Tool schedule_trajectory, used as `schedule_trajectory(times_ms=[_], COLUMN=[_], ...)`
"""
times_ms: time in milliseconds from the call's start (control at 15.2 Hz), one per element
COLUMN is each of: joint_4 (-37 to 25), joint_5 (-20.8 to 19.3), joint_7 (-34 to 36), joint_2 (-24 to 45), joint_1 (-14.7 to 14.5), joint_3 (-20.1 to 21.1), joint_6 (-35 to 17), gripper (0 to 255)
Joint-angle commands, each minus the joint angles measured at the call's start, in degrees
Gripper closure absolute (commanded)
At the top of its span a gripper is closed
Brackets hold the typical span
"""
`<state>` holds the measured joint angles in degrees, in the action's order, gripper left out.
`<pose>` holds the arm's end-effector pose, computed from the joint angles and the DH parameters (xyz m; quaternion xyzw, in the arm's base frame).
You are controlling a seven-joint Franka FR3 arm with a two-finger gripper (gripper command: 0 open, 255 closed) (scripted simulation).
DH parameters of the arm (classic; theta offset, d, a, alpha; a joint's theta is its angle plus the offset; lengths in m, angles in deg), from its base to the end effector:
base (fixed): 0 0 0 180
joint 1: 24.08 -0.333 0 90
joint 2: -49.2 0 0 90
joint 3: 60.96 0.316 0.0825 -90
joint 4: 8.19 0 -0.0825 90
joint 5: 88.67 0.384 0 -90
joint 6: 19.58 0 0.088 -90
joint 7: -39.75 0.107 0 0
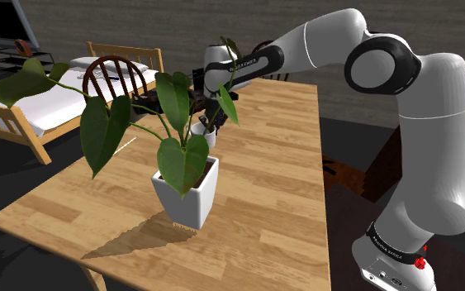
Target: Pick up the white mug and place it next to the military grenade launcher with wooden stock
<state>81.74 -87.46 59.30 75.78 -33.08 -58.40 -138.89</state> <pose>0.6754 0.1350 0.3788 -0.9965 0.0772 -0.0186 0.0252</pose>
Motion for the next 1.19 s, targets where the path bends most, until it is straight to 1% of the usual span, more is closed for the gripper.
schedule_trajectory(times_ms=[0,264,726,792,1122], joint_4=[1.07,2.37,2.37,2.37,2.37], joint_5=[0.0,-0.01,-0.01,-0.01,-0.01], joint_7=[-0.01,-0.07,-0.07,-0.07,-0.07], joint_2=[0.32,1.49,1.49,1.49,1.49], joint_1=[-0.02,-0.03,-0.03,-0.03,-0.03], joint_3=[0.0,-0.01,-0.01,-0.01,-0.01], joint_6=[-1.42,-3.89,-3.89,-3.89,-3.9], gripper=[255,255,255,0,0])
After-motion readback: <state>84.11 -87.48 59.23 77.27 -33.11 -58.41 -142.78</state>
